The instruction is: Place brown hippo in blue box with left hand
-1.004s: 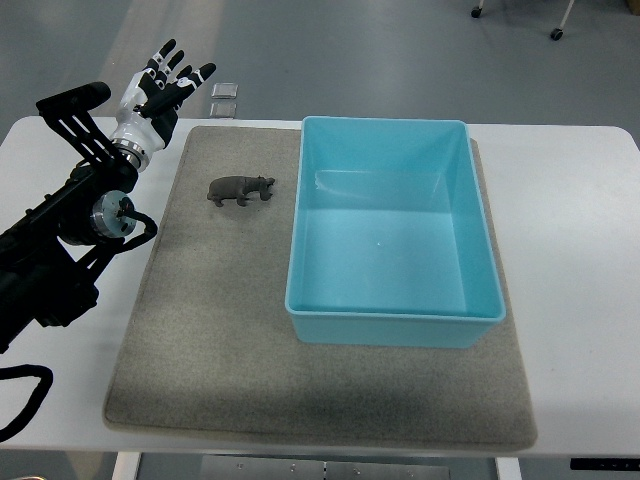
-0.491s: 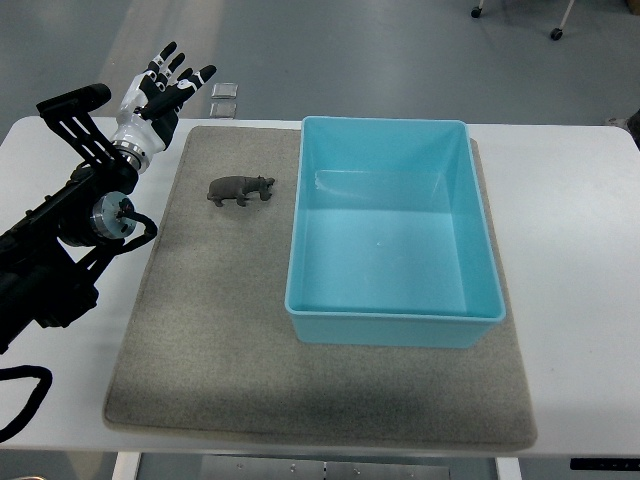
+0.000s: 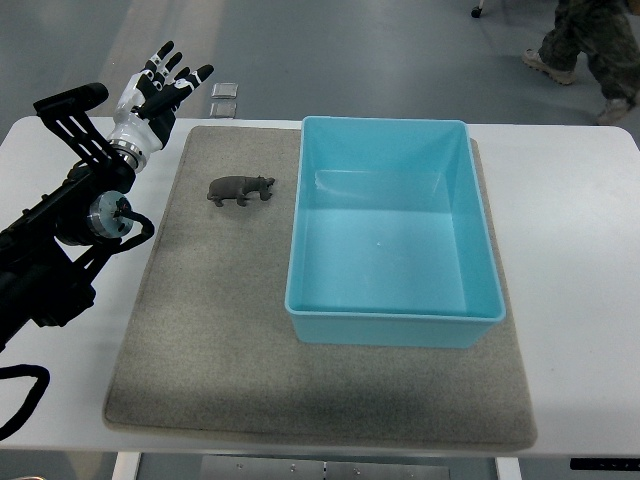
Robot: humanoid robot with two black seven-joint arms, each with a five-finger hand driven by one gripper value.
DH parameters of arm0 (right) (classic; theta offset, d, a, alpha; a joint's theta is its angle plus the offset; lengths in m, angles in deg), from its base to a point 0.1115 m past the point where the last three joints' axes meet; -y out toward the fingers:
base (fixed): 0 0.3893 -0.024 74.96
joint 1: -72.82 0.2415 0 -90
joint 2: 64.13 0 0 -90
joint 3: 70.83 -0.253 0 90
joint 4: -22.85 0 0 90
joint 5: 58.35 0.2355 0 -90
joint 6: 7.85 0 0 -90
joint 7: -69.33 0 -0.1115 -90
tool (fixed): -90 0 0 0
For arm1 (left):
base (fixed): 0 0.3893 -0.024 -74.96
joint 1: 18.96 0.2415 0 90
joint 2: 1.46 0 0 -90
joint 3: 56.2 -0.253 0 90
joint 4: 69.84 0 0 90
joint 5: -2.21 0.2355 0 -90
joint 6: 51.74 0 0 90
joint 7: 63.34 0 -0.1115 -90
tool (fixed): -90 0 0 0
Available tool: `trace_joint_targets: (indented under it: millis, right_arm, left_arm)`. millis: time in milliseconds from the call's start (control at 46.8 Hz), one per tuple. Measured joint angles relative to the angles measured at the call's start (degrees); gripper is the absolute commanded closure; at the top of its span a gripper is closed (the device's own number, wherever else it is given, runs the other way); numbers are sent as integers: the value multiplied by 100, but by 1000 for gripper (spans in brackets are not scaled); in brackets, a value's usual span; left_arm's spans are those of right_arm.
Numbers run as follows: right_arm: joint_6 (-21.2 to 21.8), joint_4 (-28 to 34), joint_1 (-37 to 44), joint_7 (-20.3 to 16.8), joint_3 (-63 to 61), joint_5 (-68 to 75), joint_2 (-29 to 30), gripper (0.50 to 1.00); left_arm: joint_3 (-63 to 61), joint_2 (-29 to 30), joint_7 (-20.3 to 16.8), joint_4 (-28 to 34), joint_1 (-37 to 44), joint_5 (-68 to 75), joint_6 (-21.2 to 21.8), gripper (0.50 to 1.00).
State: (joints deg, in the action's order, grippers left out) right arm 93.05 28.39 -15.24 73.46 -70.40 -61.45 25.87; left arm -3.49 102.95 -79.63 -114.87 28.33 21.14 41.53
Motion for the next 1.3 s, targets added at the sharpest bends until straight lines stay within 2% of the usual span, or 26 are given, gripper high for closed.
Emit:
trace_joint_targets:
  millis: [278, 470, 641, 833, 1047, 1217, 1303]
  right_arm:
    - [0, 0, 0, 0, 0, 0, 0, 564]
    - [0, 0, 0, 0, 0, 0, 0, 564]
    - [0, 0, 0, 0, 0, 0, 0, 564]
    - [0, 0, 0, 0, 0, 0, 0, 564]
    - [0, 0, 0, 0, 0, 0, 0, 564]
    - [0, 0, 0, 0, 0, 0, 0, 564]
    - [0, 0, 0, 0, 0, 0, 0, 564]
  left_arm:
    - [-31, 18, -5, 5, -118, 216, -241, 506]
    - [-293, 126, -7, -27, -183, 1083, -327, 506]
    - [-319, 232, -1, 23, -211, 1382, -856, 506]
    - [-309, 256, 12, 26, -216, 1317, -1227, 506]
    - [-320, 286, 139, 24, -321, 1389, -1196, 506]
    - [-352, 483, 527, 46, -466, 1430, -1180, 504]
    - [-418, 577, 597, 48, -524, 1620, -1175, 504]
